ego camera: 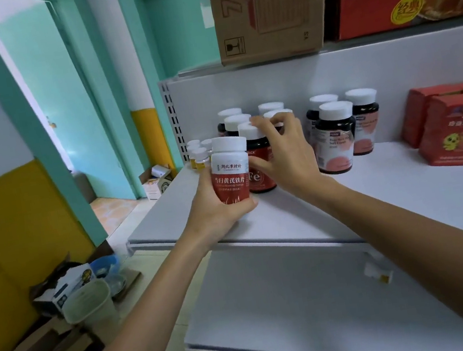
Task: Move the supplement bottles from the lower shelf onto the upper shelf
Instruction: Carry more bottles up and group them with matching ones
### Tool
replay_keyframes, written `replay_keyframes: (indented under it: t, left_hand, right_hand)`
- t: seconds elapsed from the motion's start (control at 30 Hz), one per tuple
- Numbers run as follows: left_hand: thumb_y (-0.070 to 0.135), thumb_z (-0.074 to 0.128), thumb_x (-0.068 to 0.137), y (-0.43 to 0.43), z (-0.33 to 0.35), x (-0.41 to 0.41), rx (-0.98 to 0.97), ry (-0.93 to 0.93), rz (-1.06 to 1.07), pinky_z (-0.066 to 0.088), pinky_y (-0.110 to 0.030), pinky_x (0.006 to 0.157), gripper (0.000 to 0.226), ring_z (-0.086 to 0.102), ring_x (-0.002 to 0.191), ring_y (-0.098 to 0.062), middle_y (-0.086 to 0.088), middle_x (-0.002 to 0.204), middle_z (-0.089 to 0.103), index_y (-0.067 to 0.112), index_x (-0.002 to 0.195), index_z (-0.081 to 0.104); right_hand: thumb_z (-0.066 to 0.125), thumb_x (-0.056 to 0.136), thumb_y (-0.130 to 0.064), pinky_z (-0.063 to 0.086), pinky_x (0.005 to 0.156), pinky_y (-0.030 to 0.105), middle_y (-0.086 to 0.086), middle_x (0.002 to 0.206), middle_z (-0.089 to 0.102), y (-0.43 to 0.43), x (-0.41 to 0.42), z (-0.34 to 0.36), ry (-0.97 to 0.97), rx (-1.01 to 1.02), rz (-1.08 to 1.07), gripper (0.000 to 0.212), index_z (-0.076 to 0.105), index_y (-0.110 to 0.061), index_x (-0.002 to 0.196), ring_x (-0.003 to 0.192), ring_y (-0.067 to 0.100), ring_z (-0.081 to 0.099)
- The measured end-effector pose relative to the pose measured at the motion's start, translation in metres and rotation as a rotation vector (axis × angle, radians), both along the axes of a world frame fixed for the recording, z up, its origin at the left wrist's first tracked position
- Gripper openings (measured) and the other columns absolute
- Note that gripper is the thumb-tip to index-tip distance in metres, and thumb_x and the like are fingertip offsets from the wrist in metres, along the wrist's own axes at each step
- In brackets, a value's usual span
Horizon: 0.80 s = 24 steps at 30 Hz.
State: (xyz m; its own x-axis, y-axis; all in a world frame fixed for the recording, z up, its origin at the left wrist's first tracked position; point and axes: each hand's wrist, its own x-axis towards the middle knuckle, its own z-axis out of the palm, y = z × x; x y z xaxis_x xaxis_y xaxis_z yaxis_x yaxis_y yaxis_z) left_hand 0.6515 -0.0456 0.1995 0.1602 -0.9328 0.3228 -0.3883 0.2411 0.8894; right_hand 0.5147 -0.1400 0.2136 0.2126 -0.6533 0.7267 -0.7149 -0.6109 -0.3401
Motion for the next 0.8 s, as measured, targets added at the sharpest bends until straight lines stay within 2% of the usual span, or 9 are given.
replay_keyframes:
  t: [0.13,0.2,0.27,0.37,0.43,0.5,0.53,0.67,0.8]
  left_hand:
    - [0.012,0.078,0.071,0.004,-0.003,-0.005,-0.051,-0.01,-0.045,0.049,-0.024,0.08,0.056,0.06,0.094,-0.01,0.006,0.103,0.062,0.025,0.115,0.047]
    - [0.014,0.078,0.071,0.004,-0.001,-0.018,-0.083,0.028,-0.079,0.051,-0.018,0.073,0.049,0.061,0.09,-0.004,0.009,0.1,0.063,0.034,0.105,0.05]
    - [0.019,0.081,0.068,0.002,0.0,-0.04,-0.102,0.049,-0.111,0.052,-0.015,0.067,0.043,0.063,0.08,0.001,0.011,0.093,0.064,0.036,0.095,0.052]
    - [0.031,0.083,0.059,-0.003,0.0,-0.092,-0.097,0.003,-0.19,0.057,-0.033,0.074,0.047,0.066,0.081,-0.009,0.007,0.089,0.068,0.032,0.098,0.057]
    - [0.03,0.085,0.061,-0.003,0.0,-0.138,-0.103,-0.048,-0.271,0.055,-0.026,0.074,0.051,0.064,0.079,-0.007,0.007,0.086,0.067,0.023,0.102,0.054]
    - [0.027,0.083,0.065,0.0,0.002,-0.188,-0.116,-0.069,-0.34,0.046,-0.007,0.065,0.052,0.058,0.073,0.007,0.013,0.082,0.062,0.019,0.102,0.048]
    - [0.027,0.082,0.066,0.003,0.002,-0.215,-0.119,-0.071,-0.385,0.044,-0.004,0.062,0.052,0.057,0.072,0.01,0.015,0.082,0.061,0.019,0.102,0.047]
    - [0.029,0.081,0.068,0.021,0.005,-0.323,-0.105,-0.085,-0.584,0.046,-0.009,0.069,0.054,0.059,0.086,0.002,0.008,0.096,0.063,0.019,0.11,0.049]
    - [0.027,0.075,0.076,0.041,0.002,-0.415,-0.136,-0.137,-0.777,0.046,-0.009,0.072,0.038,0.06,0.093,-0.006,0.006,0.104,0.062,0.022,0.108,0.055]
  right_hand:
    - [0.048,0.095,-0.035,0.038,0.088,0.026,0.009,0.125,0.042,0.015,-0.015,-0.003,-0.242,0.004,0.057,0.043,0.046,-0.018,0.134,0.115,0.018,0.042]
    - [0.04,0.094,-0.035,0.042,0.092,0.029,0.006,0.119,0.048,0.031,-0.031,-0.004,-0.351,0.0,0.086,0.04,0.053,-0.014,0.125,0.106,0.014,0.049]
    - [0.042,0.09,-0.041,0.048,0.087,0.027,-0.001,0.111,0.056,0.051,-0.053,-0.001,-0.435,0.113,0.173,0.04,0.055,-0.018,0.12,0.097,0.006,0.055]
    - [0.058,0.079,-0.05,0.054,0.082,0.026,-0.005,0.104,0.064,0.079,-0.098,0.006,-0.507,0.298,0.334,0.044,0.049,-0.038,0.12,0.091,0.003,0.064]
    - [0.07,0.075,-0.044,0.055,0.082,0.028,-0.006,0.105,0.065,0.095,-0.139,0.009,-0.473,0.312,0.282,0.052,0.045,-0.044,0.12,0.093,0.008,0.065]
    - [0.077,0.075,-0.028,0.055,0.08,0.026,-0.009,0.1,0.065,0.111,-0.185,0.011,-0.465,0.285,0.196,0.054,0.045,-0.037,0.118,0.089,0.006,0.065]
    - [0.079,0.074,-0.022,0.056,0.078,0.026,-0.008,0.097,0.065,0.119,-0.211,0.012,-0.488,0.27,0.161,0.053,0.047,-0.032,0.116,0.086,0.006,0.066]
    - [0.08,0.066,-0.027,0.058,0.076,0.037,-0.003,0.098,0.064,0.157,-0.327,0.017,-0.585,0.236,-0.022,0.053,0.049,-0.038,0.107,0.083,0.012,0.065]
    - [0.076,0.065,-0.028,0.056,0.077,0.037,-0.003,0.1,0.061,0.206,-0.444,0.019,-0.613,0.148,-0.268,0.051,0.047,-0.039,0.106,0.083,0.013,0.063]
